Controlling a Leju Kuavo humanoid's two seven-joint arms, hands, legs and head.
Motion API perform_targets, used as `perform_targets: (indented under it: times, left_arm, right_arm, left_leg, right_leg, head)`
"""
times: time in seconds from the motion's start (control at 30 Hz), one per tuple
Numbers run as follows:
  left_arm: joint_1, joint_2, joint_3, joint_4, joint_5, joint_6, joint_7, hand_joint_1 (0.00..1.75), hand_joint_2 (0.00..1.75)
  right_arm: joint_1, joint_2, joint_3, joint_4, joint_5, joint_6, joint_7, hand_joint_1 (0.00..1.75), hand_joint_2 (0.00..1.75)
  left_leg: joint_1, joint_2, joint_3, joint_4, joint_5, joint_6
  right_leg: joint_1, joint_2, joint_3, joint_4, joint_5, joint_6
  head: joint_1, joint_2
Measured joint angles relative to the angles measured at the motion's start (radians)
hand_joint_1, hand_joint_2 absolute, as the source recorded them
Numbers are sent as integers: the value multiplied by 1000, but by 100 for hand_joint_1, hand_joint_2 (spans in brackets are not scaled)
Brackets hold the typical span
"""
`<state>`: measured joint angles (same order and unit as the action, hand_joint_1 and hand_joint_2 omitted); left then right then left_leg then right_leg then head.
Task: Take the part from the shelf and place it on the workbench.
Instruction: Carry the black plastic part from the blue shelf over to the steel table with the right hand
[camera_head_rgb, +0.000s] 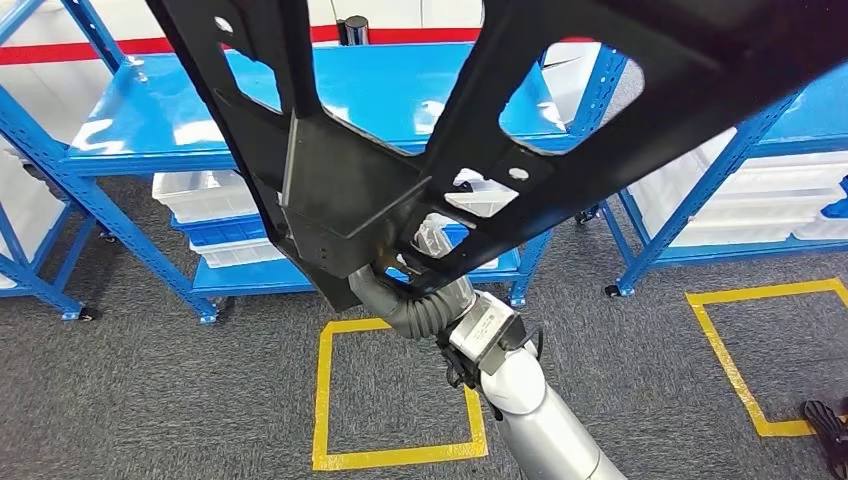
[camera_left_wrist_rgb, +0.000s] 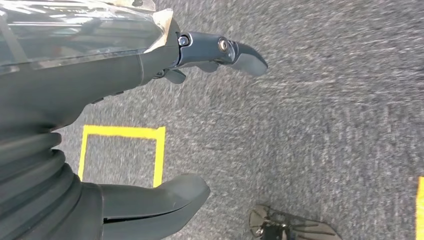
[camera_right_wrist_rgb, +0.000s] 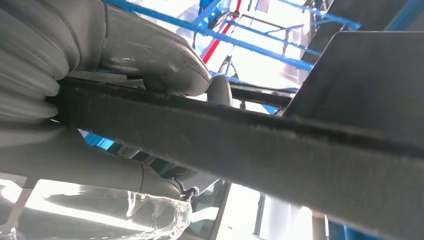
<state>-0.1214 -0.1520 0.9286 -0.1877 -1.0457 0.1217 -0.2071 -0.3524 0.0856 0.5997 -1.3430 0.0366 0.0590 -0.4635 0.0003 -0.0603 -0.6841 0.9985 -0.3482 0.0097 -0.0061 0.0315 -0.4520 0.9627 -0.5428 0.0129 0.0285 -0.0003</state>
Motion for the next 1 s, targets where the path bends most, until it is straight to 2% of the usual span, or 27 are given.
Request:
perform_targets:
  times: [0.03,0.07,0.13,0.17,0.2,0.23,0.27,0.3,0.33,0.37,0.4,0.47,0.5,0.53,0.57,0.6,0.63,0.67,0.7,0.73,0.77,0.8,0.87,0.93,1.0]
  left_arm:
    - [1,1,0,0,0,0,0,0,175]
    - [1,2,0,0,0,0,0,0,175]
    - [1,3,0,0,0,-2,1,0,175]
    - [1,3,0,0,1,-3,1,0,175]
    - [2,4,0,0,3,-4,2,0,175]
    - [2,5,0,0,4,-4,3,0,175]
    - [2,7,0,0,6,-5,3,0,175]
    - [2,8,0,0,7,-6,4,0,175]
    - [2,9,0,0,7,-6,4,0,175]
    - [1,10,0,0,7,-7,4,0,175]
    - [1,10,0,0,8,-7,4,0,175]
    - [2,12,0,0,8,-8,4,0,175]
    - [2,12,0,0,9,-8,4,0,175]
    - [2,13,0,-1,9,-8,4,0,175]
    - [1,13,0,-1,9,-8,4,0,175]
    - [1,13,0,-1,9,-8,4,0,175]
    - [0,13,0,-1,9,-8,4,0,175]
    - [0,14,0,-1,9,-8,4,0,175]
    - [1,13,0,-1,9,-8,4,0,175]
    - [1,13,0,-1,9,-8,4,0,175]
    - [2,13,0,-1,9,-8,4,0,175]
    - [2,13,0,-1,9,-8,4,0,175]
    - [1,13,0,-1,9,-8,4,0,175]
    - [3,13,0,-1,9,-8,4,0,175]
    - [9,14,0,-1,9,-8,4,0,175]
  right_arm:
    - [0,2,0,0,0,0,0,175,175]
    - [-1,4,0,0,0,0,-1,175,175]
    - [-1,7,0,2,1,0,-1,175,175]
    - [-1,7,0,4,2,0,-1,175,175]
    - [-1,7,0,6,2,1,-1,175,175]
    - [-1,8,0,9,3,1,-1,175,175]
    - [-2,10,0,10,4,2,-1,175,175]
    - [-3,12,0,12,4,2,-1,175,175]
    - [-5,14,0,13,5,2,-1,175,175]
    - [-7,16,0,15,5,3,-1,175,175]
    - [-8,17,1,17,5,3,-1,175,175]
    - [-11,20,1,19,4,3,-1,175,175]
    - [-12,22,1,20,4,3,-1,175,175]
    - [-13,24,1,20,4,3,-1,175,175]
    - [-14,24,2,21,5,3,-1,175,175]
    - [-14,23,2,22,5,3,-1,175,175]
    - [-14,21,2,25,5,3,-1,175,175]
    - [-13,19,2,28,5,3,-2,175,175]
    - [-11,17,2,32,5,3,-2,175,175]
    - [-11,16,2,34,4,3,-2,175,175]
    - [-11,15,2,35,4,3,-2,175,175]
    - [-11,16,3,36,4,3,-2,175,175]
    - [-12,16,3,36,3,4,-2,175,175]
    - [-12,16,3,36,2,4,-2,175,175]
    - [-12,20,3,36,0,4,-2,175,175]
  left_leg:
    - [1,7,-9,15,-16,-6]
    - [3,19,-24,50,-46,-13]
    - [9,44,-68,174,-122,-27]
    - [14,50,-87,236,-146,-33]
    - [18,54,-94,270,-151,-39]
    - [23,59,-83,267,-138,-44]
    - [28,67,-54,224,-112,-48]
    - [31,83,-16,158,-85,-51]
    - [28,104,20,98,-68,-51]
    - [24,121,42,57,-59,-47]
    - [18,131,51,36,-62,-41]
    - [11,117,45,31,-69,-22]
    - [12,106,45,25,-71,-13]
    - [13,94,45,21,-70,-4]
    - [15,84,46,17,-68,4]
    - [17,72,46,14,-66,10]
    - [16,60,45,14,-65,14]
    - [16,48,43,14,-64,17]
    - [16,34,43,14,-64,18]
    - [16,21,43,14,-63,18]
    - [16,7,44,15,-62,18]
    - [16,-7,44,16,-62,17]
    - [14,-32,41,21,-59,11]
    - [12,-49,35,21,-53,-1]
    - [16,-56,30,17,-47,-14]
  right_leg:
    - [-5,-10,0,-2,7,-8]
    - [-10,-20,0,-4,13,-15]
    - [-9,-42,-3,-3,18,-22]
    - [-8,-54,-5,-3,18,-23]
    - [-9,-66,-5,-2,18,-22]
    - [-10,-77,-4,-1,18,-22]
    - [-11,-87,-3,0,16,-19]
    - [-12,-96,-2,2,13,-14]
    - [-9,-104,-5,5,9,-9]
    - [-5,-112,-6,8,5,-2]
    - [0,-119,-8,10,2,4]
    - [4,-137,-8,11,-1,14]
    - [3,-136,-10,15,-7,18]
    - [2,-122,-20,33,-19,19]
    - [0,-100,-38,71,-39,16]
    - [-2,-72,-70,133,-66,11]
    - [-3,-50,-111,211,-92,6]
    - [-3,-40,-150,282,-110,5]
    - [-4,-35,-180,327,-116,8]
    - [-4,-33,-191,331,-105,15]
    - [-5,-30,-181,292,-76,25]
    - [-7,-20,-157,223,-39,34]
    - [-13,15,-107,94,18,41]
    - [-12,33,-91,53,34,33]
    - [-14,16,-89,52,42,20]
  head:
    - [-2,0]
    - [-5,0]
    - [-10,0]
    - [-10,0]
    - [-10,0]
    - [-10,0]
    - [-10,0]
    - [-10,0]
    - [-12,0]
    - [-12,0]
    - [-13,0]
    - [-13,0]
    - [-13,0]
    - [-13,0]
    - [-12,0]
    - [-12,0]
    - [-12,0]
    - [-11,0]
    - [-12,0]
    - [-12,0]
    - [-12,0]
    - [-12,0]
    - [-12,0]
    - [-12,0]
    - [-12,0]
